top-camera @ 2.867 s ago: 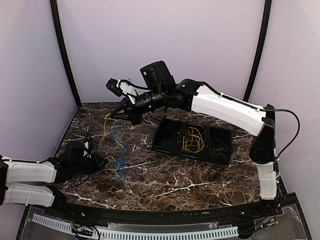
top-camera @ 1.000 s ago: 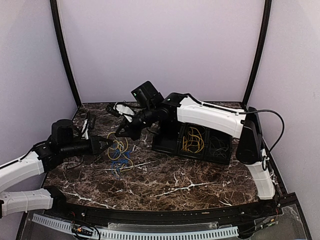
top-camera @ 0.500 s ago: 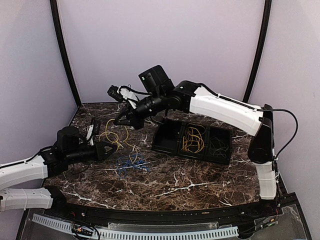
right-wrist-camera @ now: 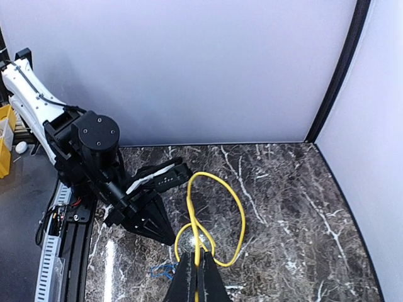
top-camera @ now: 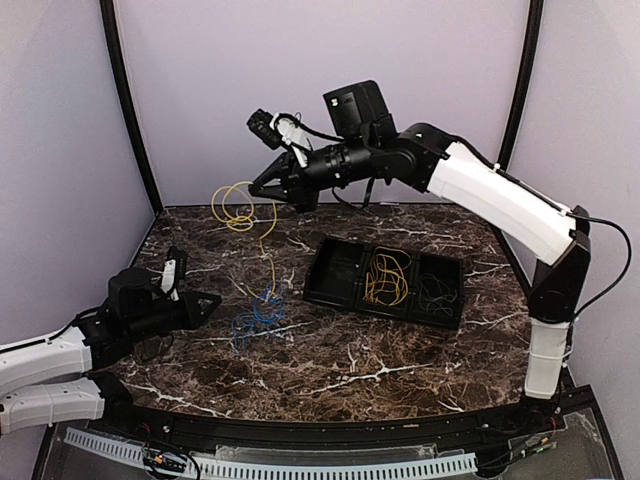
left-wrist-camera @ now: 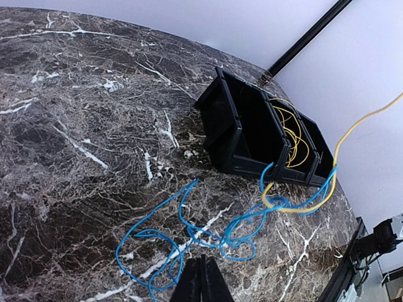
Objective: Untangle the cables
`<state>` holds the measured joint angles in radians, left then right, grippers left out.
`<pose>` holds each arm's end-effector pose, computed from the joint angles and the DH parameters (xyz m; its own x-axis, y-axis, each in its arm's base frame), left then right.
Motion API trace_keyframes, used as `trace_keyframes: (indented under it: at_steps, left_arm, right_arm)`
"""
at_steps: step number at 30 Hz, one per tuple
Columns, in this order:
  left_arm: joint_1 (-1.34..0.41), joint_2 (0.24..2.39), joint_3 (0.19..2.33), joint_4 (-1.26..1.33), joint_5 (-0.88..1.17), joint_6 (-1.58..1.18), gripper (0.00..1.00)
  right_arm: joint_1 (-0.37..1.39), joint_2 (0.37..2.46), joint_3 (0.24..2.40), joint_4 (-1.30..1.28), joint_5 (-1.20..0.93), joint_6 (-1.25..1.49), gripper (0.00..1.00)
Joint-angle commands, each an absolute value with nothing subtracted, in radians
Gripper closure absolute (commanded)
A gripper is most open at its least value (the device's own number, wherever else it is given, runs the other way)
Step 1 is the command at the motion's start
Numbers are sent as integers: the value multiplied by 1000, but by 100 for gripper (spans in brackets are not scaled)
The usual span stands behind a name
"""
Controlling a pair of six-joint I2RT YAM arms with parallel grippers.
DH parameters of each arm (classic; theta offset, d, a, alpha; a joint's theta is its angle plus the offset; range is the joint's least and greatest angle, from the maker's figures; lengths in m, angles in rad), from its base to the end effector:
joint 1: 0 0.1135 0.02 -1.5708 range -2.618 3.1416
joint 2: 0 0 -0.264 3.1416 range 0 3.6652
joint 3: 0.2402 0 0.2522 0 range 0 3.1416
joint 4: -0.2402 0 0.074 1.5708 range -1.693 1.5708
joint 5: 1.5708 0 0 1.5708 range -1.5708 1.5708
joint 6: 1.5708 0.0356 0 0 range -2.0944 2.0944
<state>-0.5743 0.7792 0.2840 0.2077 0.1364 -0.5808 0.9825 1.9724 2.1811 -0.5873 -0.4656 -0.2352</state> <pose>0.1493 -0.1024 0.2044 -0.5544 -0.2887 -0.7806 0.4109 0.7207 -0.5584 0.2357 0.3822 0.4268 0.0277 -0.3337 -0.9423 -0.9958 0.0731 -0.0552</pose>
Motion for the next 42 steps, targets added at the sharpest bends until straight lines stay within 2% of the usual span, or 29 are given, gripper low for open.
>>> trace_keyframes:
  at_steps: [1, 2, 4, 6, 9, 19, 29, 42]
  left_arm:
    - [-582, 774, 264, 292, 187, -595, 93]
    - [-585, 769, 263, 345, 233, -596, 83]
    - [-604, 749, 264, 417, 277, -594, 71]
    - [-641, 721, 271, 465, 279, -576, 63]
    - [-674, 693, 294, 502, 289, -550, 56]
    - [-699, 719, 331, 602, 279, -468, 47]
    - [-699, 798, 417, 658, 267, -383, 47]
    - [-699, 772, 478, 613, 3, -404, 46]
  right_arm:
    - [970, 1893, 2186, -565, -447, -259, 100]
    - [970, 1890, 2171, -559, -451, -259, 100]
    - [970, 1893, 2148, -552, -455, -256, 100]
    - [970, 1901, 2135, -546, -453, -256, 100]
    - [969, 1916, 2133, -542, -445, -253, 100]
    - [969, 1958, 2152, -543, -474, -227, 100]
    - [969, 1969, 2150, -546, -478, -229, 100]
    - [982, 1989, 2147, -547, -489, -228, 100]
